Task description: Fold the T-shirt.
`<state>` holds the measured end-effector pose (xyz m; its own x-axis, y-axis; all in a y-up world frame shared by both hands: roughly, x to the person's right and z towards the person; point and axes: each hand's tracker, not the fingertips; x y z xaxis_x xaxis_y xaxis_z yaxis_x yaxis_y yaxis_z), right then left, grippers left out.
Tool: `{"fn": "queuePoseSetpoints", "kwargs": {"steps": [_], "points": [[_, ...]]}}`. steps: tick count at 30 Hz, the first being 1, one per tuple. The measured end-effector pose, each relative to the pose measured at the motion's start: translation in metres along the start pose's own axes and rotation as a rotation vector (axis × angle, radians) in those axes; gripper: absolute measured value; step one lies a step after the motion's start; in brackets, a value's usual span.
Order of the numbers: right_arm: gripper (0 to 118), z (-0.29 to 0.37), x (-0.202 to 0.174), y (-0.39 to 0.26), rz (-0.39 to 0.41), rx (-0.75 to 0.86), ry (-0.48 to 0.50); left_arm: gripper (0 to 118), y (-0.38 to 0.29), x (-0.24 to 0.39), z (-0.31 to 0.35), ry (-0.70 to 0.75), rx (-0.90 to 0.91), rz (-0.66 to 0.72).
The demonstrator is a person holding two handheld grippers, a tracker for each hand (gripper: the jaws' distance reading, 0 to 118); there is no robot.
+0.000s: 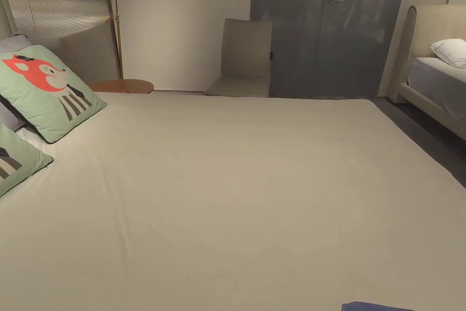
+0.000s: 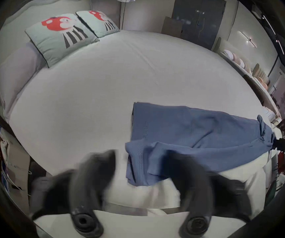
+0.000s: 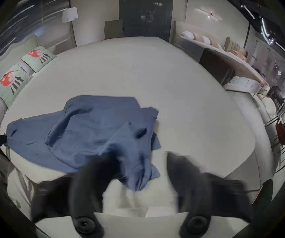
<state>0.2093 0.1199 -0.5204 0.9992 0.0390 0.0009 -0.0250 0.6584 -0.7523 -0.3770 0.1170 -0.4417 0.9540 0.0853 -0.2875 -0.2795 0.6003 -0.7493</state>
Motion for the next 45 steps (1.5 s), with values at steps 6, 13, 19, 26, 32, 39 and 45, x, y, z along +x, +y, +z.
{"fn": "queuePoseSetpoints", "kwargs": {"steps": [6,13,19,26,32,39,45], "points": [[92,0.044,-0.031,0.03,-0.027,0.27,-0.031,107,0.027,0.033,0.038,-0.054,0.219,-0.019],[6,0.052,-0.079,0.049,0.002,0.403,0.022,12,0.043,0.062,0.054,-0.101,0.374,-0.083],[1,0.054,-0.114,0.054,0.032,0.41,0.086,1,0.046,0.046,0.043,-0.225,0.324,0.005],[1,0.052,-0.136,0.049,0.071,0.394,0.124,3,0.045,-0.039,0.007,-0.466,0.202,0.242],[1,0.051,-0.148,0.045,0.107,0.363,0.122,110,0.034,-0.104,-0.032,-0.548,0.051,0.405],[1,0.053,-0.17,0.047,0.14,0.347,0.136,110,0.019,-0.123,-0.073,-0.688,-0.039,0.519],[1,0.06,-0.185,0.053,0.158,0.347,0.165,108,0.022,-0.104,-0.096,-0.844,-0.089,0.523]]}}
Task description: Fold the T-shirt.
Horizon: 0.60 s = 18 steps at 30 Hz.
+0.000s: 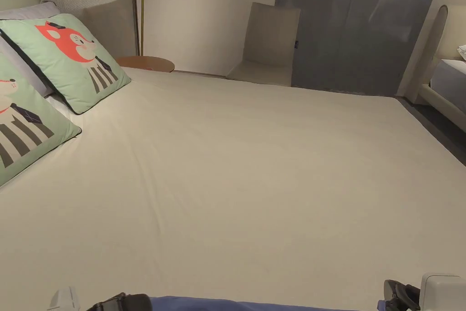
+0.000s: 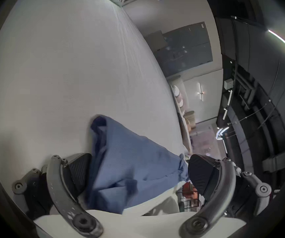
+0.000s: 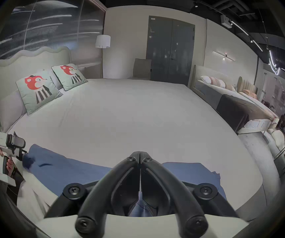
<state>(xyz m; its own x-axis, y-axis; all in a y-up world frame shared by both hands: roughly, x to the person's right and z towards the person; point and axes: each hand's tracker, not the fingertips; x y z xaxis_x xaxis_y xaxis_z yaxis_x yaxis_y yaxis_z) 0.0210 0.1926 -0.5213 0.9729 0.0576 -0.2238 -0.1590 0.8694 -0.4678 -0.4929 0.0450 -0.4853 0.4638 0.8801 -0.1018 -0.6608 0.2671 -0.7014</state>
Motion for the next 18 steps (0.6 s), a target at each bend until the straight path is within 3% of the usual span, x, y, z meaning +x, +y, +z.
{"fn": "queuePoseSetpoints", "kwargs": {"steps": [1,4,6,7,12,18], "points": [[1,0.0,-0.001,0.001,-0.001,0.002,0.004,102,-0.007,0.01,-0.006,0.005,-0.016,-0.012],[1,0.001,-0.003,0.003,-0.005,0.009,0.013,67,-0.011,0.015,-0.016,0.116,-0.017,-0.091],[1,0.001,-0.003,0.002,-0.002,0.013,0.014,22,-0.015,0.019,-0.015,0.173,0.007,-0.084],[1,0.001,-0.003,0.002,-0.001,0.015,0.015,11,-0.014,0.017,-0.015,0.192,0.007,-0.052],[1,0.002,-0.001,0.003,-0.004,0.02,0.015,10,-0.018,0.024,0.001,0.178,0.007,-0.054],[1,0.005,0.005,0.001,-0.028,0.025,0.01,10,0.01,0.014,0.065,0.302,0.188,-0.008]]}}
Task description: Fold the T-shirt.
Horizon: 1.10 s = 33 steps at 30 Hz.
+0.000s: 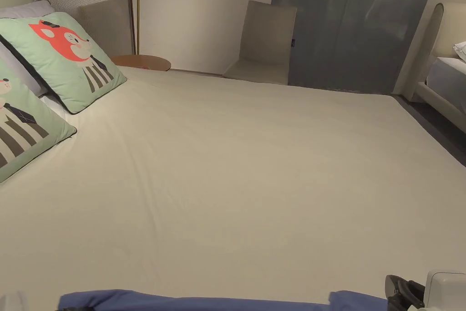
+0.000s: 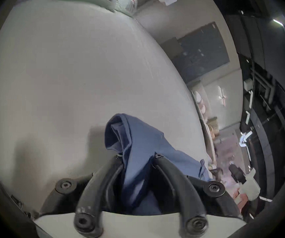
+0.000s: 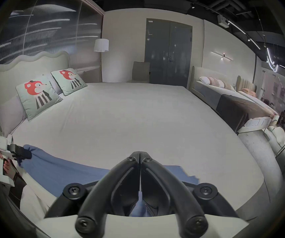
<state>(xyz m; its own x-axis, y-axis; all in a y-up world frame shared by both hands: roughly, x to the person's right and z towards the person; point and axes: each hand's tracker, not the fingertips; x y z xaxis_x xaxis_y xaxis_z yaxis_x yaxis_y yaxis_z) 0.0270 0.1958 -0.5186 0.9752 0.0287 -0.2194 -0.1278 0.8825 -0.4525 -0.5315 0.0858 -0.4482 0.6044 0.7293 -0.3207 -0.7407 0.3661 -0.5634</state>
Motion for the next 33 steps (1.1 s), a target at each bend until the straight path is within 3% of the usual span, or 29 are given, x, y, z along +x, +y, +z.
{"fn": "queuePoseSetpoints", "kwargs": {"steps": [3,7,11,17,27,28,29,31,32,33], "points": [[1,-0.001,0.0,-0.002,-0.015,-0.001,0.004,10,0.008,0.001,0.02,0.079,0.046,-0.013],[1,-0.004,0.0,-0.004,-0.027,-0.003,0.027,10,0.003,0.025,0.021,0.06,0.036,-0.09],[1,-0.003,-0.001,-0.003,-0.029,0.003,0.05,10,-0.017,0.082,0.008,-0.058,-0.019,-0.171],[1,0.008,0.011,-0.003,-0.056,0.022,0.05,10,-0.059,0.151,-0.052,-0.11,-0.144,-0.29],[1,0.023,0.037,-0.012,-0.101,0.038,0.014,11,-0.118,0.186,-0.146,0.053,-0.223,-0.407],[1,0.022,0.038,-0.013,-0.105,0.038,0.015,16,-0.12,0.185,-0.149,0.057,-0.218,-0.405],[1,0.022,0.038,-0.013,-0.107,0.038,0.015,30,-0.119,0.183,-0.146,0.052,-0.21,-0.4],[1,0.022,0.039,-0.013,-0.11,0.037,0.016,67,-0.113,0.178,-0.138,-0.048,-0.204,-0.334],[1,0.021,0.039,-0.013,-0.111,0.034,0.021,93,-0.109,0.178,-0.133,-0.095,-0.21,-0.312],[1,0.02,0.038,-0.013,-0.111,0.031,0.025,108,-0.107,0.179,-0.129,-0.11,-0.199,-0.313]]}}
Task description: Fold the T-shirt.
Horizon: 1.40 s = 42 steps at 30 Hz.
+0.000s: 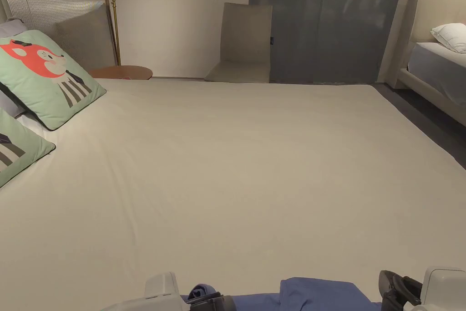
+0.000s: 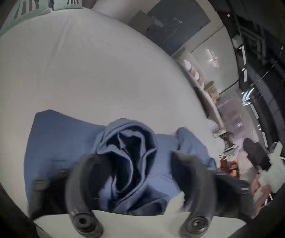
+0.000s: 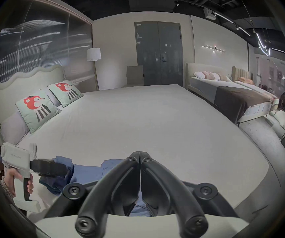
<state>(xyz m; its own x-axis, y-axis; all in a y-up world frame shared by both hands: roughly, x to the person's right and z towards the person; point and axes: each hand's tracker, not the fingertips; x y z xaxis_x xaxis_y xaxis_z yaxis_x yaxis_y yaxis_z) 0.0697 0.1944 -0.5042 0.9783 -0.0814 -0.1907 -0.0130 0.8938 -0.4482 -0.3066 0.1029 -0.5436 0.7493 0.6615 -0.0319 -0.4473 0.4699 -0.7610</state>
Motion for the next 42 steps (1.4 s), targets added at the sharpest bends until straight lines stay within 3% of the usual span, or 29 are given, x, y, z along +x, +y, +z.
{"fn": "queuePoseSetpoints", "kwargs": {"steps": [4,8,9,10,11,12,20,30,37,42], "points": [[1,-0.006,-0.004,0.003,0.02,-0.008,0.022,109,0.003,0.008,0.026,0.089,0.143,-0.109],[1,-0.006,-0.007,0.004,0.012,0.008,0.039,104,-0.008,0.015,0.035,0.326,0.265,-0.259],[1,-0.006,-0.007,0.004,0.004,0.01,0.044,93,-0.015,0.017,0.032,0.405,0.288,-0.324],[1,-0.006,-0.007,0.003,-0.002,0.012,0.046,70,-0.023,0.023,0.028,0.485,0.288,-0.391],[1,-0.006,-0.008,0.003,-0.003,0.011,0.049,26,-0.031,0.025,0.02,0.533,0.269,-0.454],[1,-0.006,-0.008,0.002,-0.003,0.01,0.05,0,-0.038,0.026,0.014,0.567,0.261,-0.502],[1,0.0,0.004,-0.002,-0.018,0.01,0.039,0,-0.076,0.037,-0.047,0.481,0.196,-0.549],[1,0.007,0.013,-0.004,-0.03,0.017,0.01,0,-0.098,0.088,-0.075,0.401,0.166,-0.615],[1,0.01,0.011,-0.002,-0.033,0.02,0.01,0,-0.078,0.096,-0.04,0.147,0.138,-0.474],[1,0.011,0.009,0.001,-0.033,0.029,0.017,0,-0.033,0.045,0.007,-0.029,0.147,-0.282]]}}
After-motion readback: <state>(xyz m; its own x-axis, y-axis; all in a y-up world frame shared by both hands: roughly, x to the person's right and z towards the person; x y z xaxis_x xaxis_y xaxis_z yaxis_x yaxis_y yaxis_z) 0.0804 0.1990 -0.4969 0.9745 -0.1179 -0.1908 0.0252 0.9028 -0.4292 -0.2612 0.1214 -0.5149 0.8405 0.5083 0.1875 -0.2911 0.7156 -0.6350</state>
